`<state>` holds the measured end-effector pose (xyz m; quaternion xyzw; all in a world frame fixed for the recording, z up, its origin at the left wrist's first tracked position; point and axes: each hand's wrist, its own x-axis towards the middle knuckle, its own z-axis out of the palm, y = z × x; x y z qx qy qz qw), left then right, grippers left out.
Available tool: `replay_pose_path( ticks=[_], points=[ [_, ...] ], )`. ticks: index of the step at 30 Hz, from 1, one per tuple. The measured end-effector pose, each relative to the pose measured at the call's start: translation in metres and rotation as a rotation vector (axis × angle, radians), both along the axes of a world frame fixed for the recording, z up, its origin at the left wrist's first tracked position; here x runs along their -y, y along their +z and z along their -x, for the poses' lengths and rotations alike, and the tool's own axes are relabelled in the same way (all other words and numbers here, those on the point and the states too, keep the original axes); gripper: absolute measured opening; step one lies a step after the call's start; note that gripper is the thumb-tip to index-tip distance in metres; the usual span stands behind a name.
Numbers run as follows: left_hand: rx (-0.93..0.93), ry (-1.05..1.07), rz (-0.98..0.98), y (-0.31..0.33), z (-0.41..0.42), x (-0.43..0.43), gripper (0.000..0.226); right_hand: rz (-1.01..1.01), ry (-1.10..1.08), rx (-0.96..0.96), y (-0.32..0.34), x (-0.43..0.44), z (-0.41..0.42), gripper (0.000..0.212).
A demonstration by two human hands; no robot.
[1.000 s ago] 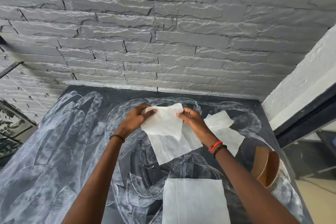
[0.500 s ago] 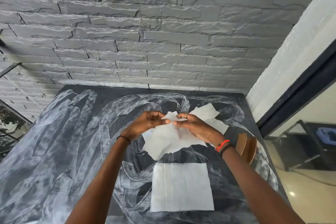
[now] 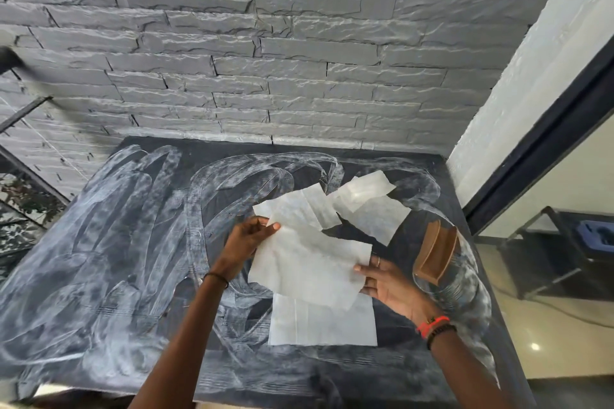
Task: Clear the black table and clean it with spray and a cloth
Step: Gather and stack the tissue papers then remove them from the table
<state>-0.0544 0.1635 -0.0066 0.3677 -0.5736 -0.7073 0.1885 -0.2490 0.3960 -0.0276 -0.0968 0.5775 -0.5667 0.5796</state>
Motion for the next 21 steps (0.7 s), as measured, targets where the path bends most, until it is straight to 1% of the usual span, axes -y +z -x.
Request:
replay_pose_path(
  ticks=[2, 3, 5, 6, 8, 12, 15, 19, 21],
  points=[
    [0.061, 0.051, -0.048, -0.013, -0.008, -0.010, 0.010, -0.024, -0.075, 0.004, -0.008, -0.009, -0.004, 0.045],
    [0.094, 0.062, -0.071, -0.022, -0.011, -0.015, 0.008, -0.039, -0.099, -0.007, -0.012, -0.014, -0.006, 0.036],
    [0.157, 0.065, -0.092, -0.039, -0.016, -0.024, 0.008, -0.095, -0.161, -0.058, -0.021, -0.016, -0.010, 0.008],
    [0.195, 0.061, -0.099, -0.047, -0.018, -0.029, 0.007, -0.136, -0.182, -0.098, -0.025, -0.017, -0.011, 0.002],
    [0.261, 0.047, -0.098, -0.064, -0.020, -0.034, 0.007, -0.235, -0.196, -0.210, -0.039, -0.016, -0.011, 0.010],
    [0.371, 0.064, -0.057, -0.092, -0.019, -0.038, 0.013, -0.382, -0.172, -0.465, -0.050, -0.015, -0.012, 0.009],
    [0.454, 0.043, 0.141, -0.103, -0.019, -0.040, 0.017, -0.413, -0.103, -0.672, -0.051, -0.016, -0.016, 0.016],
    [0.542, -0.039, 0.363, -0.092, -0.017, -0.048, 0.034, -0.487, -0.020, -0.896, -0.059, -0.018, -0.020, 0.019],
    [0.556, -0.066, 0.437, -0.092, -0.016, -0.046, 0.038, -0.502, 0.002, -0.985, -0.061, -0.020, -0.021, 0.019]
  ],
)
